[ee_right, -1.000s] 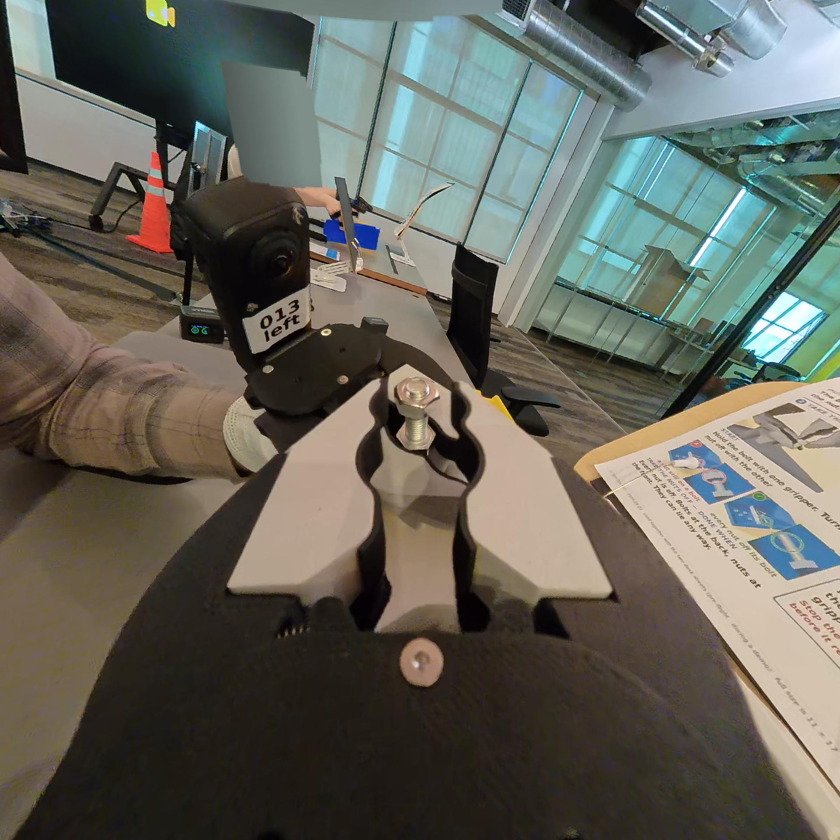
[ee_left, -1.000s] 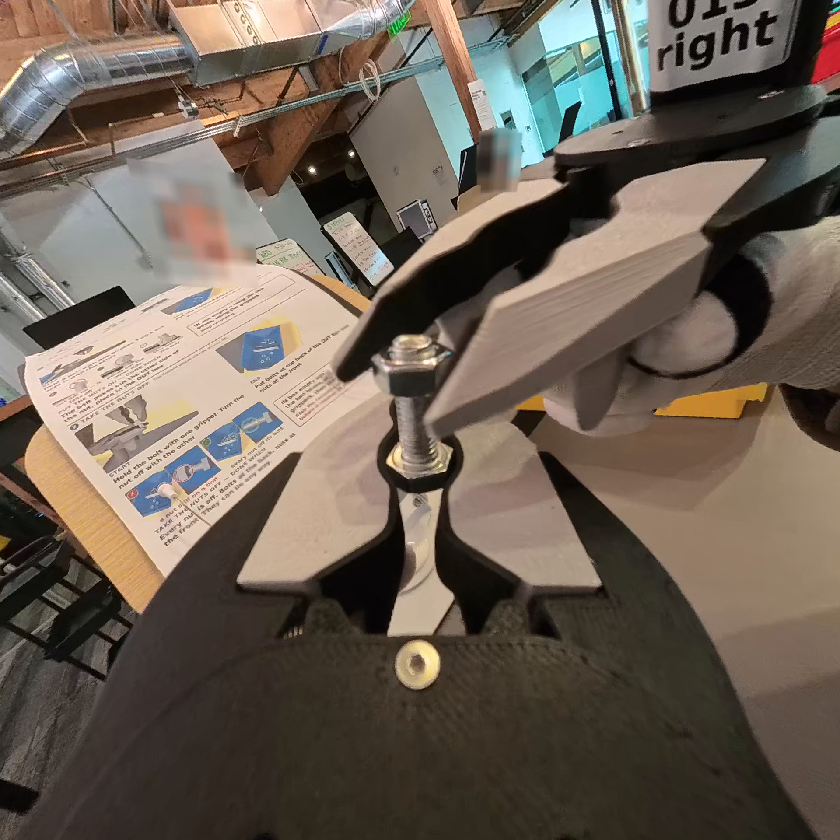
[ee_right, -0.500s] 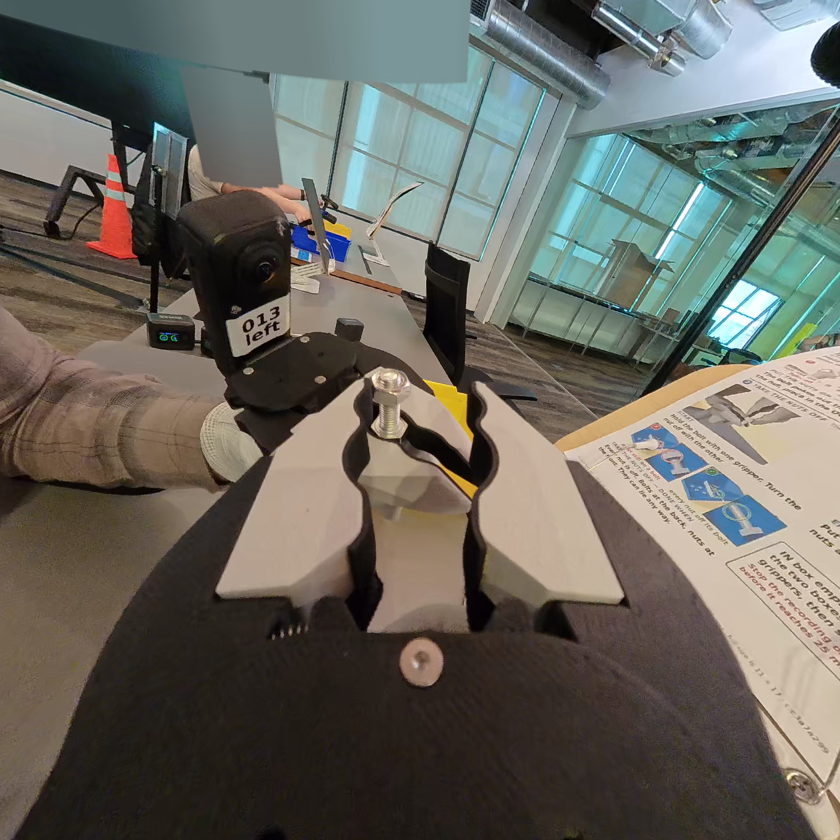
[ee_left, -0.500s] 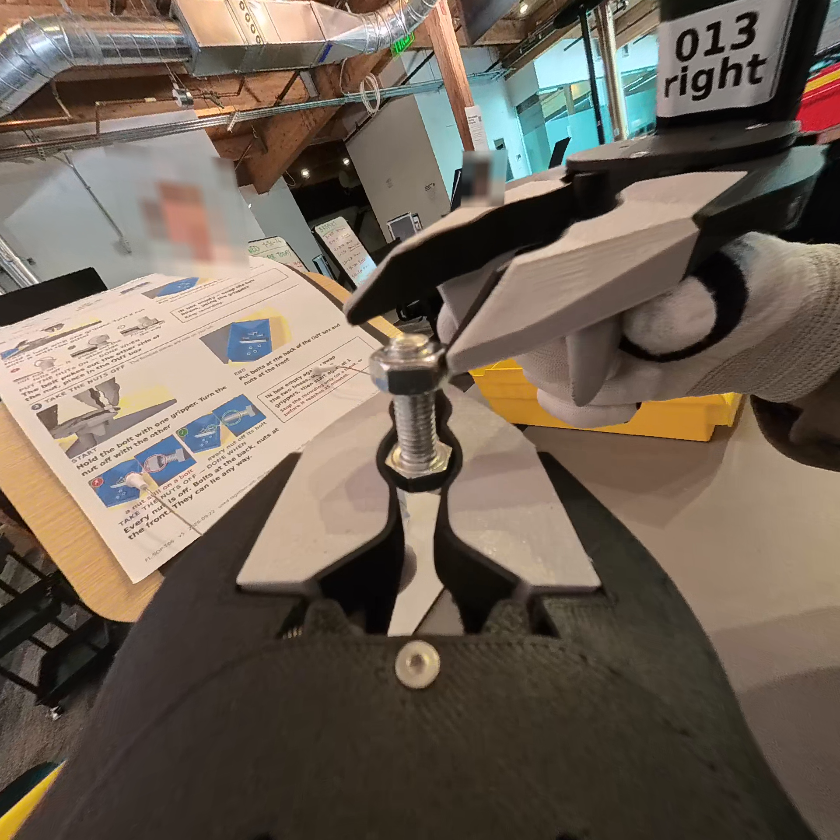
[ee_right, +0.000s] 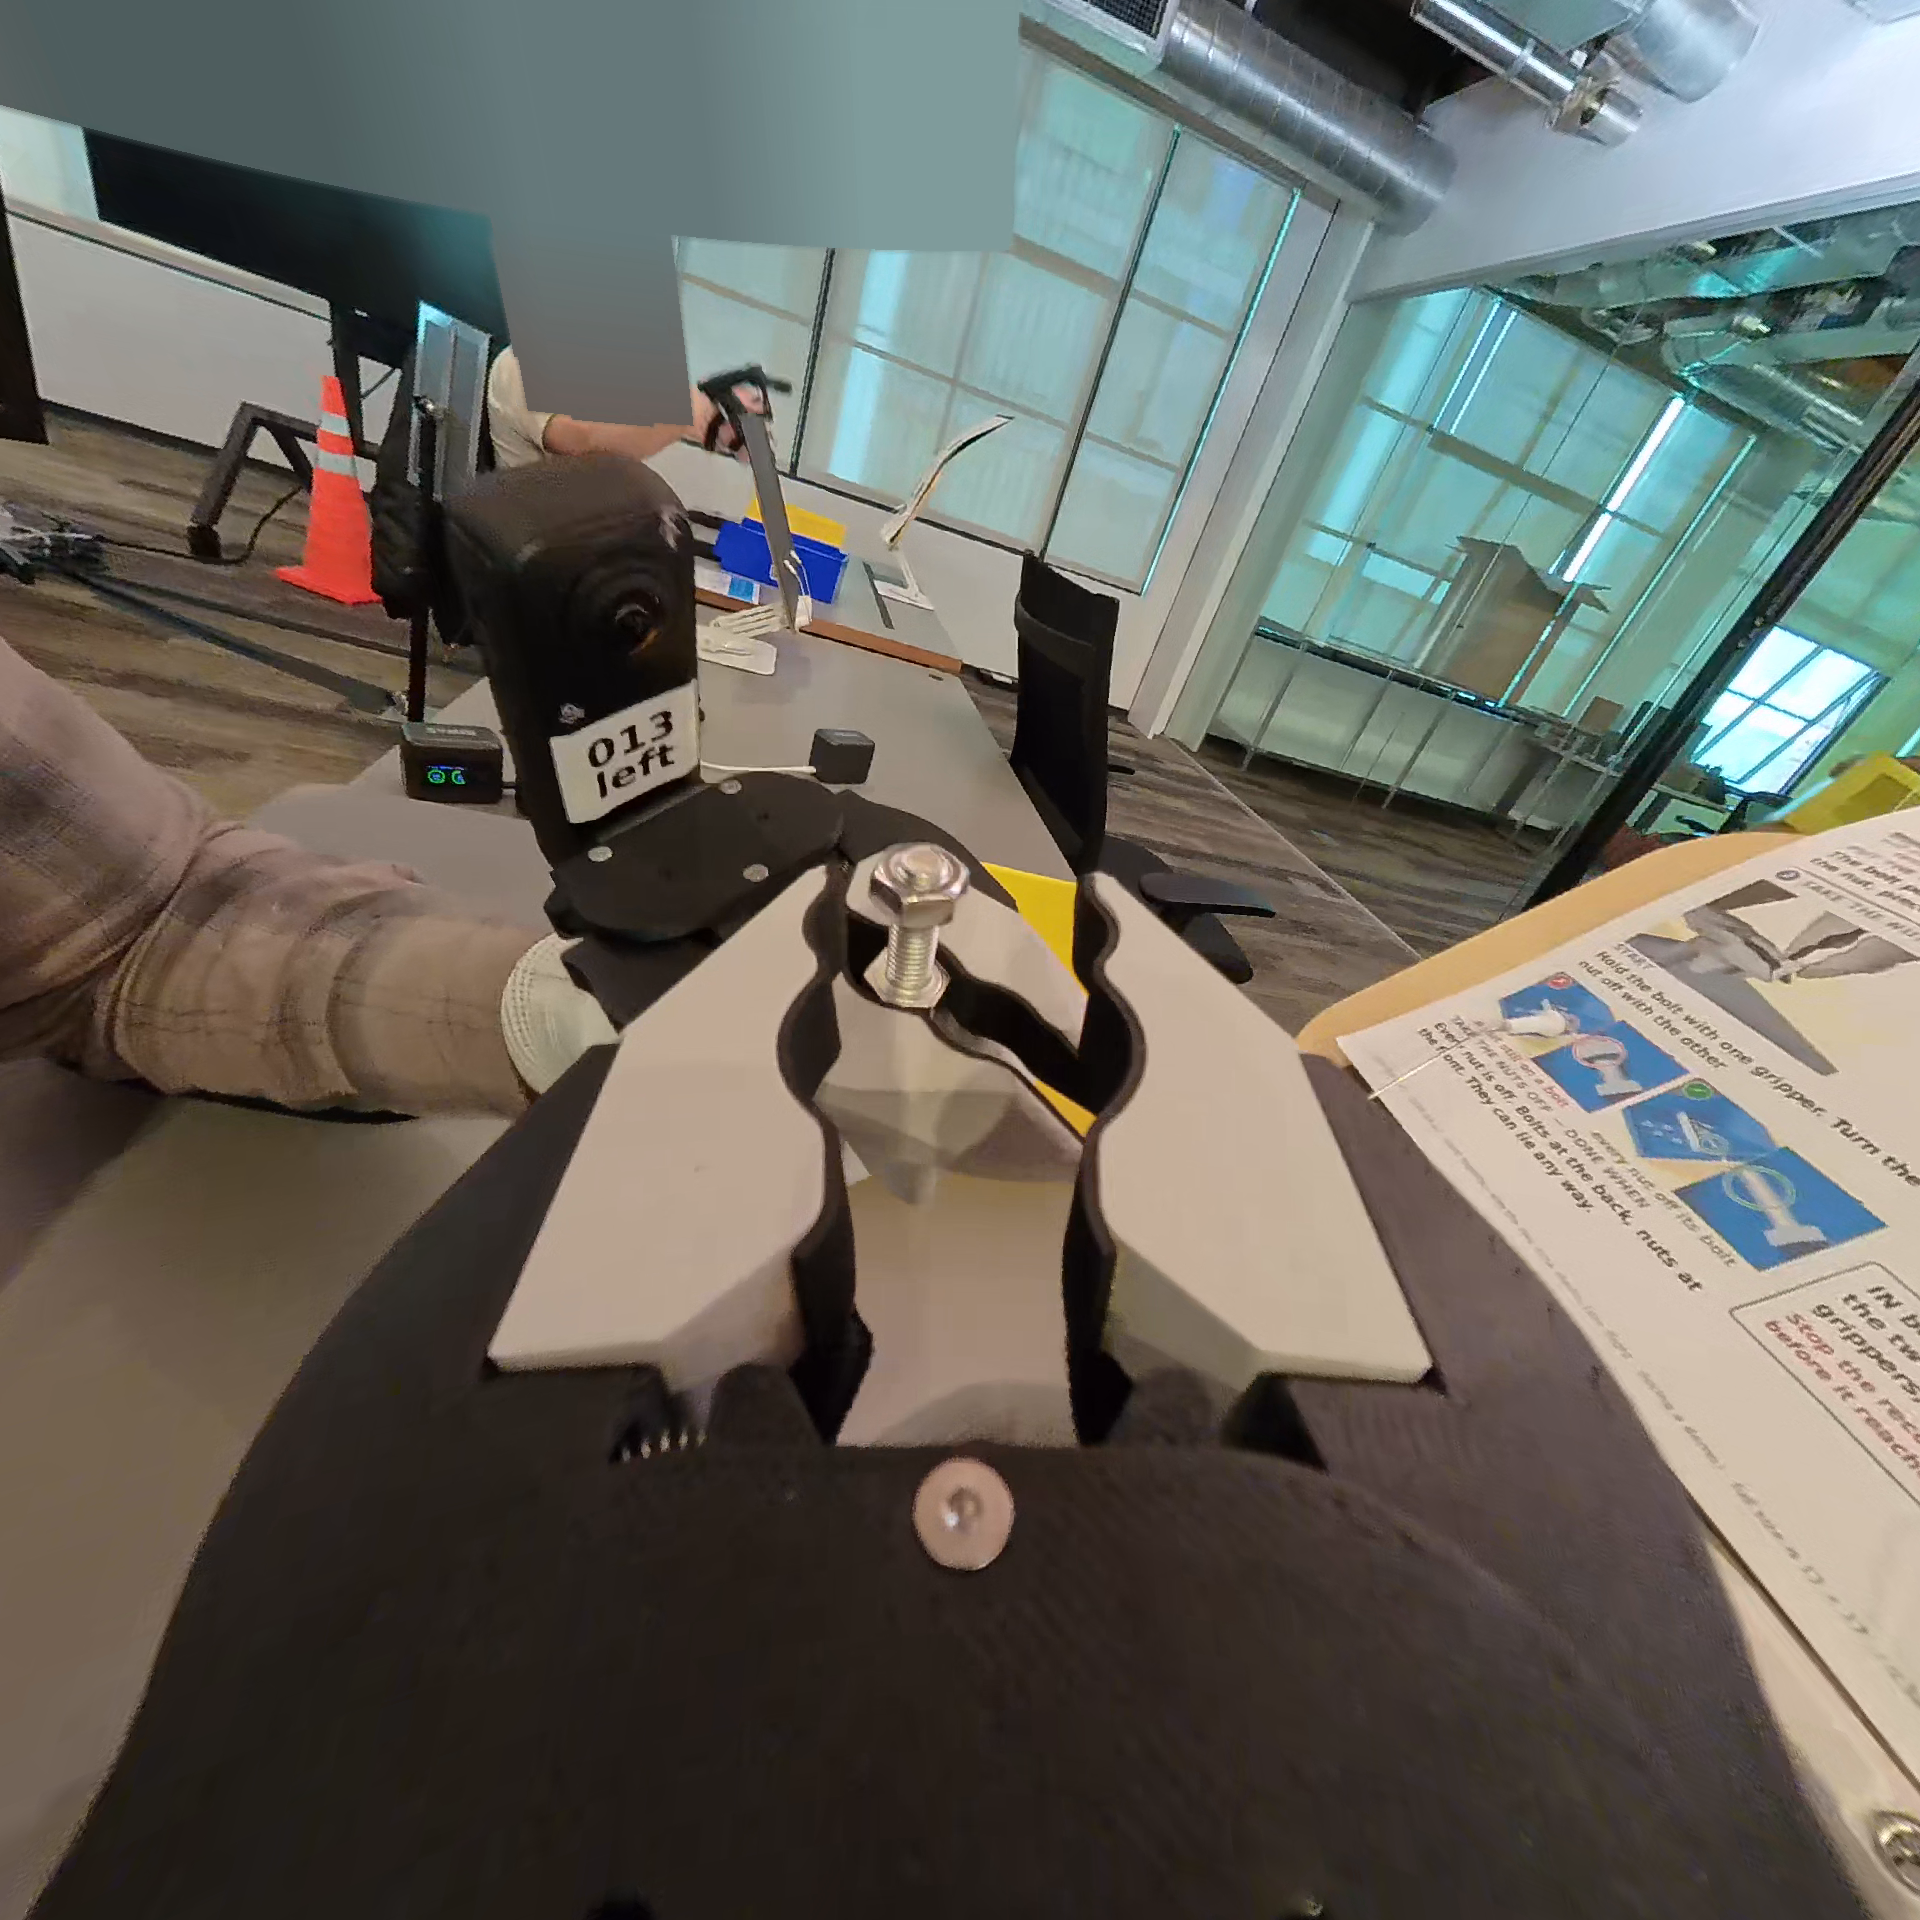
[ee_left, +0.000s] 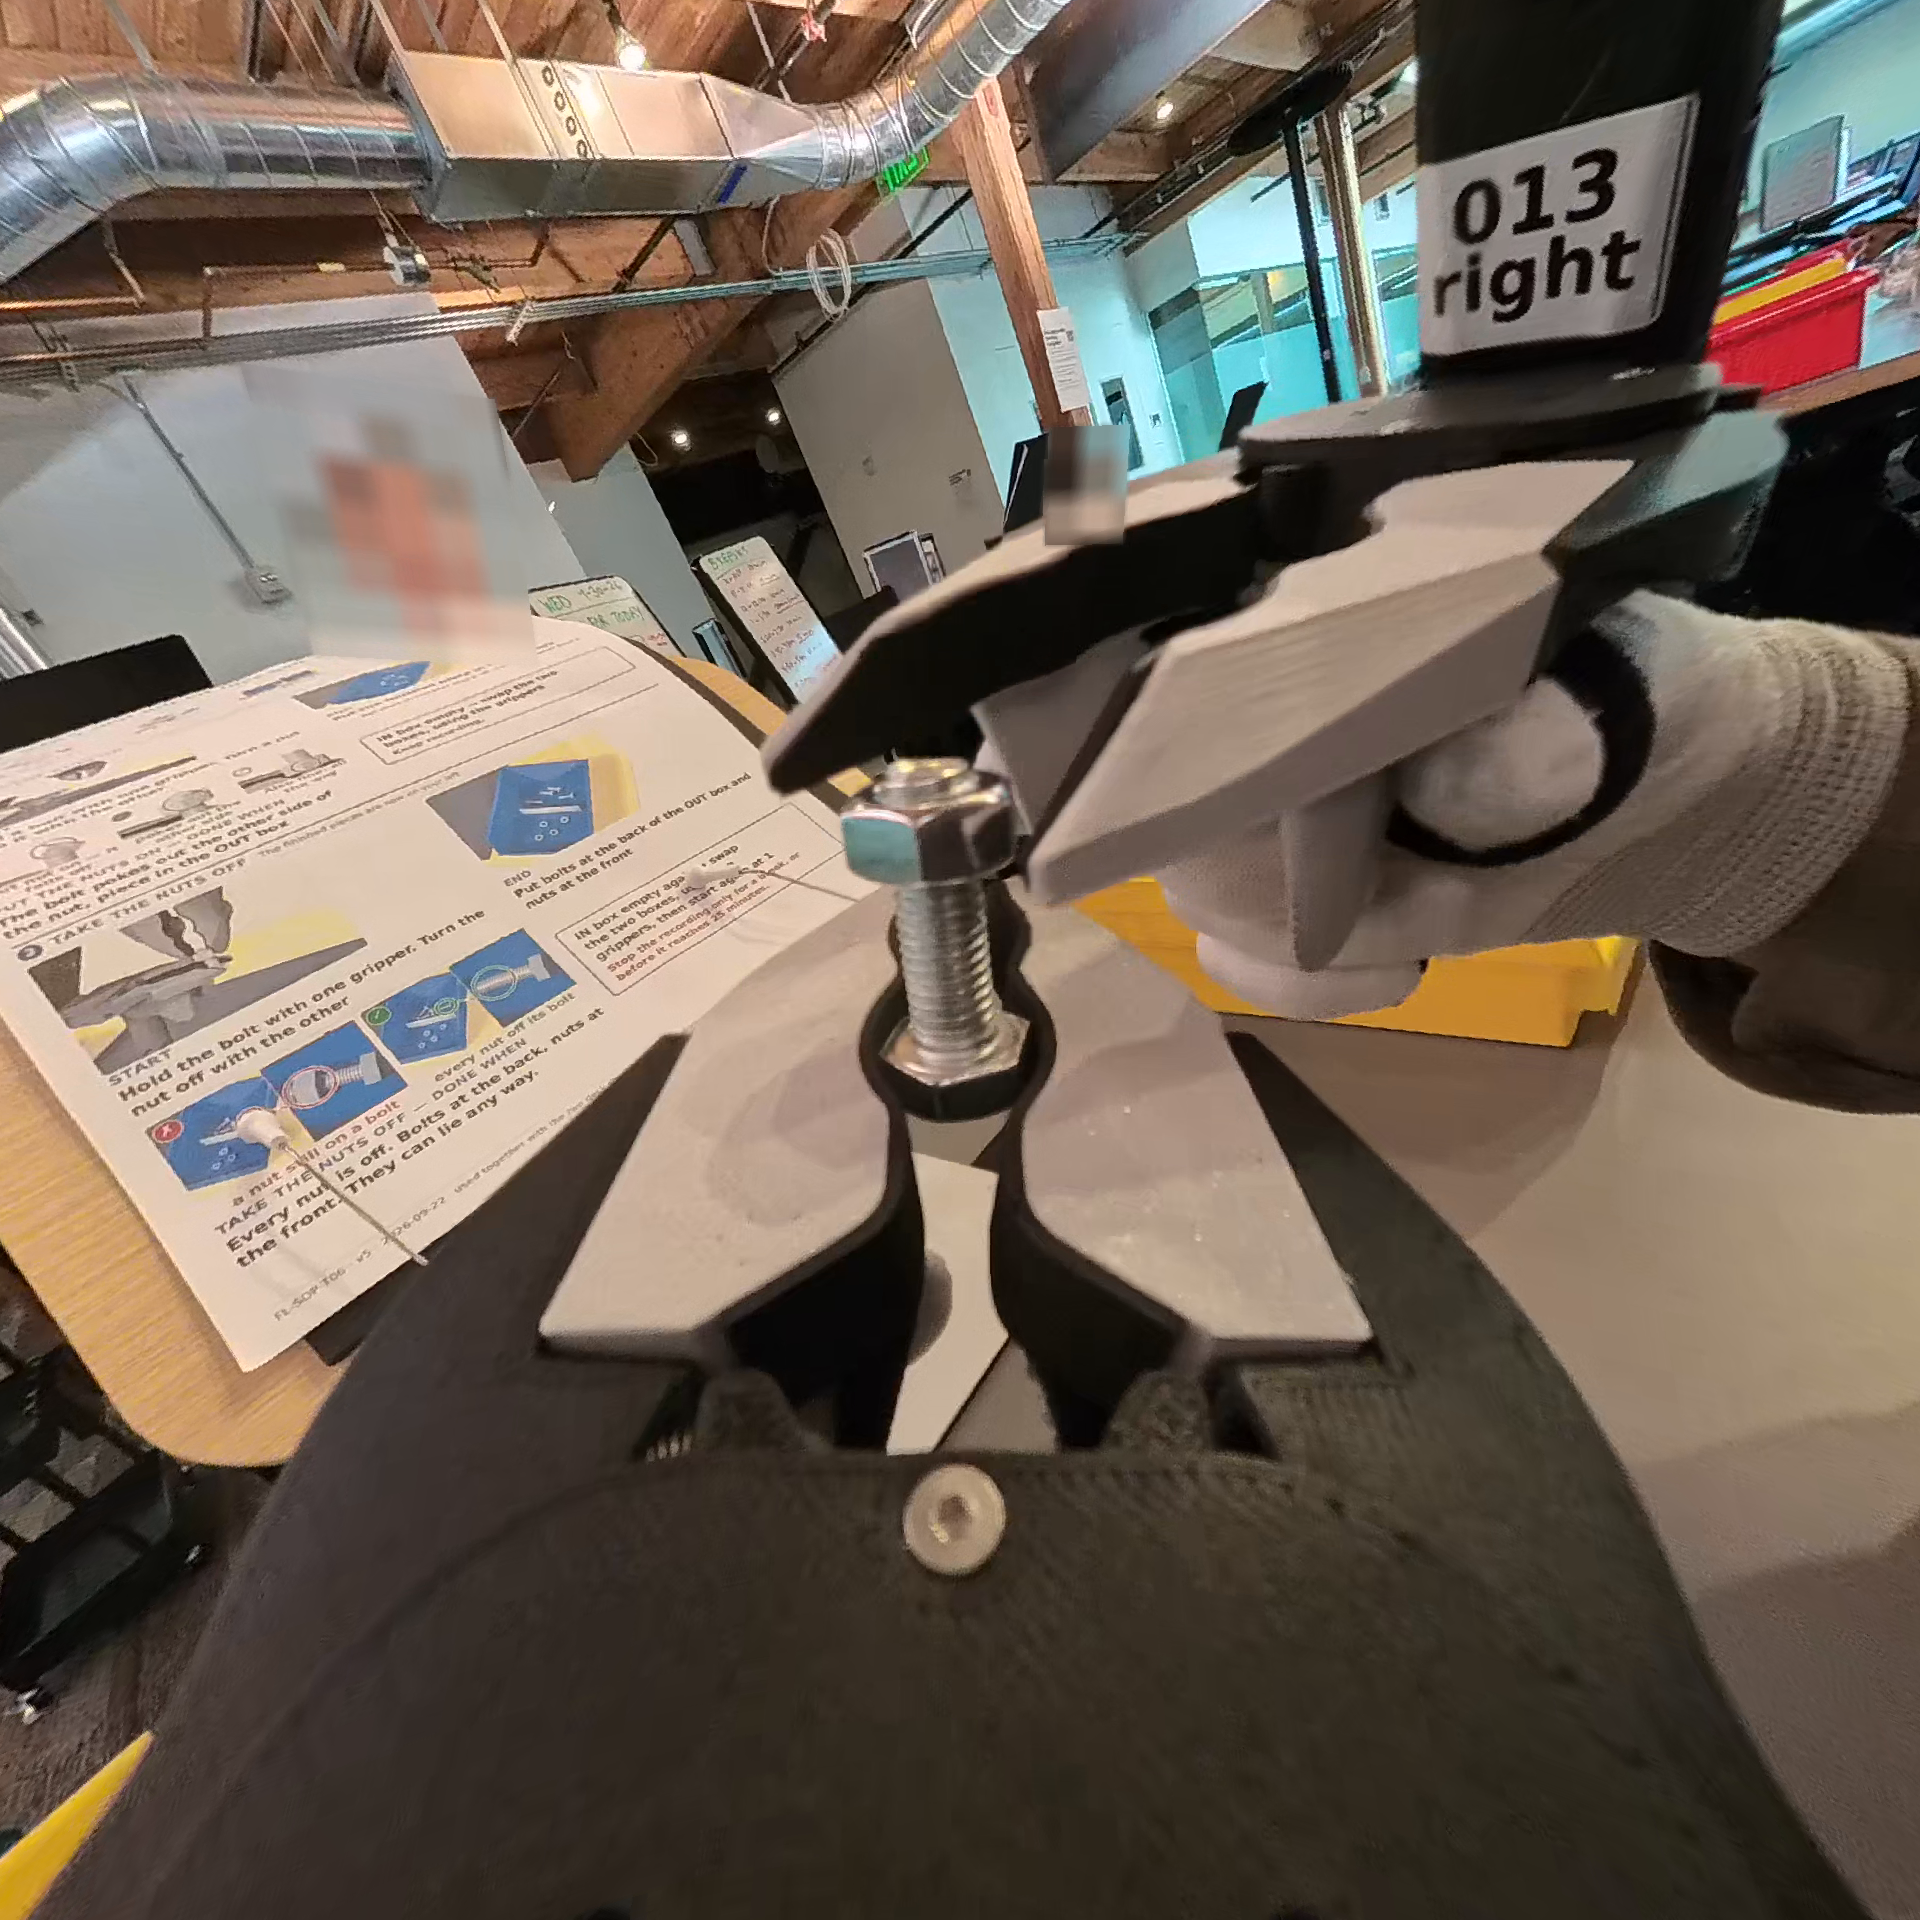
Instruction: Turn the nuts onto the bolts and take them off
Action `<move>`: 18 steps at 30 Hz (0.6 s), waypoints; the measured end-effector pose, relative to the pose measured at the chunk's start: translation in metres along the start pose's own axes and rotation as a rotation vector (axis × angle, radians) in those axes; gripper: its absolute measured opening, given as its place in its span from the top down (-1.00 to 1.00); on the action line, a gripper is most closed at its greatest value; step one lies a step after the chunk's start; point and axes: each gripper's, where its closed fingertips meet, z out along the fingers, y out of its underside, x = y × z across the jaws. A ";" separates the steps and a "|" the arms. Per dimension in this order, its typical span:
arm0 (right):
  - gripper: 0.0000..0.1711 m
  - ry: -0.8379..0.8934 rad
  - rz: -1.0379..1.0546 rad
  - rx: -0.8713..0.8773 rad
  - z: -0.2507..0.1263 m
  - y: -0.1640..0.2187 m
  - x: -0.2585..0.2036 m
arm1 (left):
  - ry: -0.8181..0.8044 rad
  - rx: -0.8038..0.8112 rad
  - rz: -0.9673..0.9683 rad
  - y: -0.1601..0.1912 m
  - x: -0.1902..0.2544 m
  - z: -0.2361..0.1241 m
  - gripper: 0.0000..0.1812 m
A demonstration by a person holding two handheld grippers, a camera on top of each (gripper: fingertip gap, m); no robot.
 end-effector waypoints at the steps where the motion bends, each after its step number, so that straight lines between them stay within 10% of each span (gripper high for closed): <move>1: 0.51 0.007 -0.002 -0.004 0.000 0.002 0.002 | -0.002 0.003 0.001 -0.001 0.000 0.000 0.89; 18: 0.33 0.080 0.024 0.026 -0.014 -0.005 0.021 | 0.006 0.048 -0.006 -0.010 0.003 -0.004 0.88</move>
